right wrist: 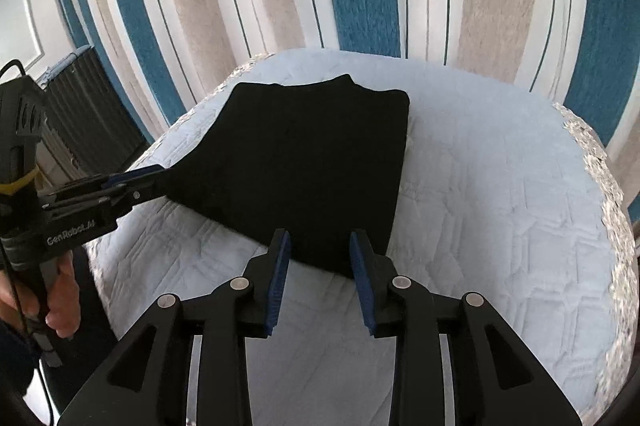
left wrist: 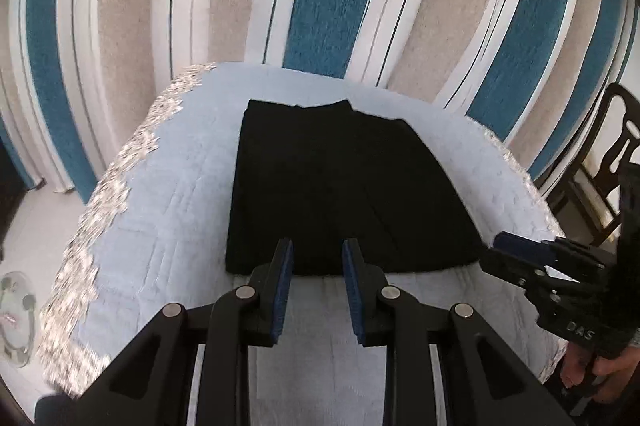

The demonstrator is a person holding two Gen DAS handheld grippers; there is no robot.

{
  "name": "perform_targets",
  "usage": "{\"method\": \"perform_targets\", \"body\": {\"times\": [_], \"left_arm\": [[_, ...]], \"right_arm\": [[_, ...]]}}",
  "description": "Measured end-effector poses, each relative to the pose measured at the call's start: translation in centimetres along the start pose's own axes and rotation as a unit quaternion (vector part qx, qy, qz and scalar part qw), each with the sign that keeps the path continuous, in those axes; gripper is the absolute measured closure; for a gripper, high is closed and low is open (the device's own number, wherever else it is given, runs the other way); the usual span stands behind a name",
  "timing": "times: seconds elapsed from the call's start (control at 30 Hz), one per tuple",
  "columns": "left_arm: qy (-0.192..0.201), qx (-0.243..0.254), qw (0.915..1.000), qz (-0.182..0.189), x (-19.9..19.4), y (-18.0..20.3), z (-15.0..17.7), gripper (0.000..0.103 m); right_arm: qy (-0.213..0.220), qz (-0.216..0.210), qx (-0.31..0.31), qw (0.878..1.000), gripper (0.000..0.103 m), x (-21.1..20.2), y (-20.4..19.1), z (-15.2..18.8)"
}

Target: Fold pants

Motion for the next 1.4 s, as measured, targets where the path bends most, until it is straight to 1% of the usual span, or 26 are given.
{"method": "perform_targets", "body": {"times": [0.07, 0.1, 0.17, 0.23, 0.33, 0.47, 0.67, 0.77, 1.4], "left_arm": [[-0.005, 0.005, 0.9999, -0.011, -0.2, 0.1, 1.0, 0.075], [-0.009, 0.009, 0.9998, -0.015, -0.1, 0.2, 1.5, 0.075], [-0.021, 0.014, 0.9993, -0.028, 0.4, 0.4, 2.4, 0.075], [-0.031, 0.017, 0.9985, -0.04, 1.0, 0.3, 3.2, 0.075], [-0.044, 0.014, 0.9975, -0.053, 1.7, 0.1, 4.1, 0.075], [-0.044, 0.02, 0.9969, -0.063, 1.9, 0.2, 4.6, 0.074], [-0.043, 0.022, 0.9967, -0.066, 2.1, 0.5, 5.0, 0.065], [-0.04, 0.026, 0.9964, -0.071, 2.3, 0.6, 5.0, 0.065], [-0.042, 0.02, 0.9968, -0.065, 2.3, 0.4, 5.1, 0.063]], "right_arm": [[0.0, 0.0, -0.005, 1.0, 0.069, -0.2, -0.5, 0.6], [-0.002, 0.003, -0.009, 1.0, 0.062, -0.2, -0.8, 1.0], [-0.01, 0.004, -0.013, 1.0, 0.056, -0.1, -1.1, 1.8], [-0.021, 0.012, -0.012, 1.0, 0.056, 0.3, -1.2, 2.7], [-0.026, 0.023, -0.009, 0.999, 0.056, 0.6, -0.9, 3.6], [-0.043, 0.031, -0.016, 0.998, 0.055, 1.4, -1.1, 4.9], [-0.033, 0.031, -0.012, 0.999, 0.055, 1.8, -0.8, 5.2], [-0.032, 0.032, -0.015, 0.999, 0.055, 1.7, -0.9, 5.3], [-0.034, 0.033, -0.022, 0.999, 0.054, 1.7, -1.0, 5.4]]}}
Point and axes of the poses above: each gripper's, at about its wrist camera, not at the fingertips, and x roughly the way its jaws point, y to its right, z to its underside, the point moved 5 cm from there along x, roughly the way its jaws point, and after that the axes turned 7 degrees about -x, right-handed, at the moved point
